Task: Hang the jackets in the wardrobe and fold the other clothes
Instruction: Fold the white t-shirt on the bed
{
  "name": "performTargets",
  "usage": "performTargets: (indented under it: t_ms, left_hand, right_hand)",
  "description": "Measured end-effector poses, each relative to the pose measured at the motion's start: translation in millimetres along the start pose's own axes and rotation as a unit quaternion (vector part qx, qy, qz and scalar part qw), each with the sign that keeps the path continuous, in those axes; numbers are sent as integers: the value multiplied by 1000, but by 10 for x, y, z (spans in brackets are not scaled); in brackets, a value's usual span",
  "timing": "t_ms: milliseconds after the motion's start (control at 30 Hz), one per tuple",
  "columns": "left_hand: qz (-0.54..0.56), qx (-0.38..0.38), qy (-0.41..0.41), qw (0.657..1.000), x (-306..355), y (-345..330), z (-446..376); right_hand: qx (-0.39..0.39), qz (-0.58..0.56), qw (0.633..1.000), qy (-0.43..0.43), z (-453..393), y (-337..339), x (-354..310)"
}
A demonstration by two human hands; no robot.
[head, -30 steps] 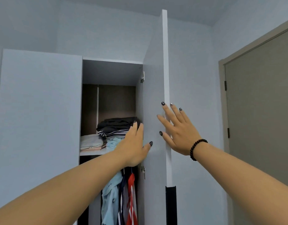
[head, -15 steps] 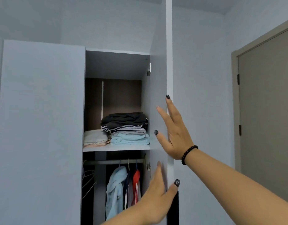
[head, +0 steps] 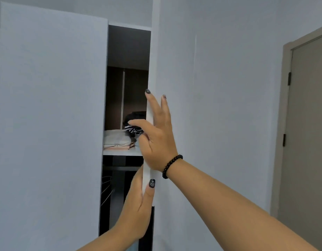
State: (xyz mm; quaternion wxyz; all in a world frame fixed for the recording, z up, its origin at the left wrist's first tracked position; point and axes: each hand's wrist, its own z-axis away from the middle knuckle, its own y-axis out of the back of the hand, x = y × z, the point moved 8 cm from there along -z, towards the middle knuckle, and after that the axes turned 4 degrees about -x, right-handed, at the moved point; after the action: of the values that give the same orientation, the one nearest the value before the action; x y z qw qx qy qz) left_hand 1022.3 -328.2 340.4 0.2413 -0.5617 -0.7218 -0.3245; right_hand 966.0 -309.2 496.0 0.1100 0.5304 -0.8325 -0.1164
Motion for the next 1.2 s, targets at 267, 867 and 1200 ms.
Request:
performTargets:
  t_ms: [267, 867, 1200]
  left_hand:
    - [-185, 38, -12, 982, -487, 1226, -408]
    - [-269, 45, 227, 935, -1498, 2364, -1360]
    - [-480, 21, 155, 863, -1486, 2292, -1765]
  right_hand:
    - [3, 90, 996, -20, -353, -1222, -13]
    - [-29, 120, 984, -124, -534, -2355, 684]
    - [-166, 184, 956, -156, -167, -2563, 1094]
